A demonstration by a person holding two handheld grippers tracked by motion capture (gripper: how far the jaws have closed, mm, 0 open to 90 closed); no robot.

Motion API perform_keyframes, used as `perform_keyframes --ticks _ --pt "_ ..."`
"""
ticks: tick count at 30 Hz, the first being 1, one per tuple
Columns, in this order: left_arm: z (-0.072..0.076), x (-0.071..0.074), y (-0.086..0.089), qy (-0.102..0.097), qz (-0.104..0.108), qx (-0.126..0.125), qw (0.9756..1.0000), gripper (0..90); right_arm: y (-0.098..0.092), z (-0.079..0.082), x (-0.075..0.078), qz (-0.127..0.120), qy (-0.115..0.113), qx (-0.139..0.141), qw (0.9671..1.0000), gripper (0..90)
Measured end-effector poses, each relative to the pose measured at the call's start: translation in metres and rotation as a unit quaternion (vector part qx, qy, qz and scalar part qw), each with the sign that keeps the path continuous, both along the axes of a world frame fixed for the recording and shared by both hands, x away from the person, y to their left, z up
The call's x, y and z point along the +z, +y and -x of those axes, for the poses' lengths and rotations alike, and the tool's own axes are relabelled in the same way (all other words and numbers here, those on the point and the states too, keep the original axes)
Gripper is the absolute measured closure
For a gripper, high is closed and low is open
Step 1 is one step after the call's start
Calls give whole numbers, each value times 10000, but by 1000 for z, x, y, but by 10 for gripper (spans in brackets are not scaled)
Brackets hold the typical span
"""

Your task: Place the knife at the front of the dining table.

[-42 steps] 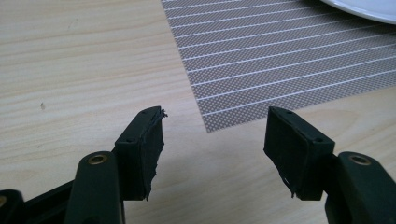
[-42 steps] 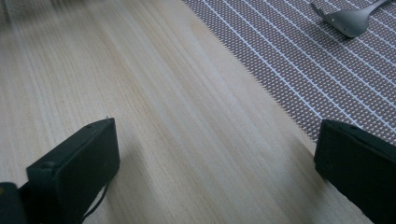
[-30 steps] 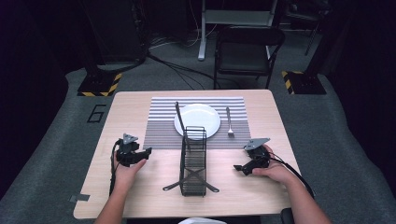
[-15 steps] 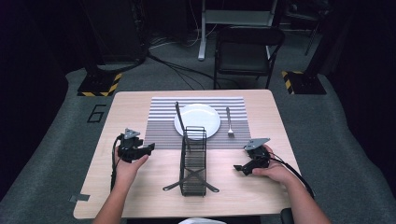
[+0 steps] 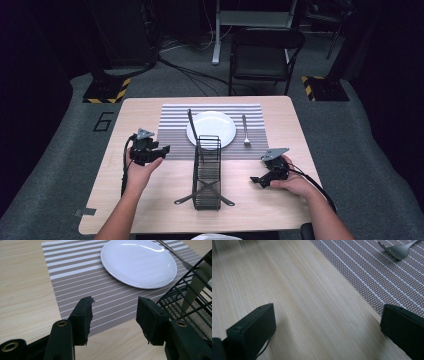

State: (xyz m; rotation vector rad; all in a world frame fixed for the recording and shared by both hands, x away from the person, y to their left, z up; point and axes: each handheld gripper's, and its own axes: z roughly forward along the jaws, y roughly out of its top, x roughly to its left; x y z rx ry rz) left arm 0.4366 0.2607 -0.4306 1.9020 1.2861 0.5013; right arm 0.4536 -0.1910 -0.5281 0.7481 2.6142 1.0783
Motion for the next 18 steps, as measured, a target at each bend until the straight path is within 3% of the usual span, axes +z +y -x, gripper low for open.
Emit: perform_keyframes --ticks 9,18 --pt "-4 21 -12 -188 46 -184 9996 459 0 0 0 1 0 0 10000 0" --pt "-6 33 -27 -208 117 -406 9989 459 0 0 0 6 -23 19 10000 0"
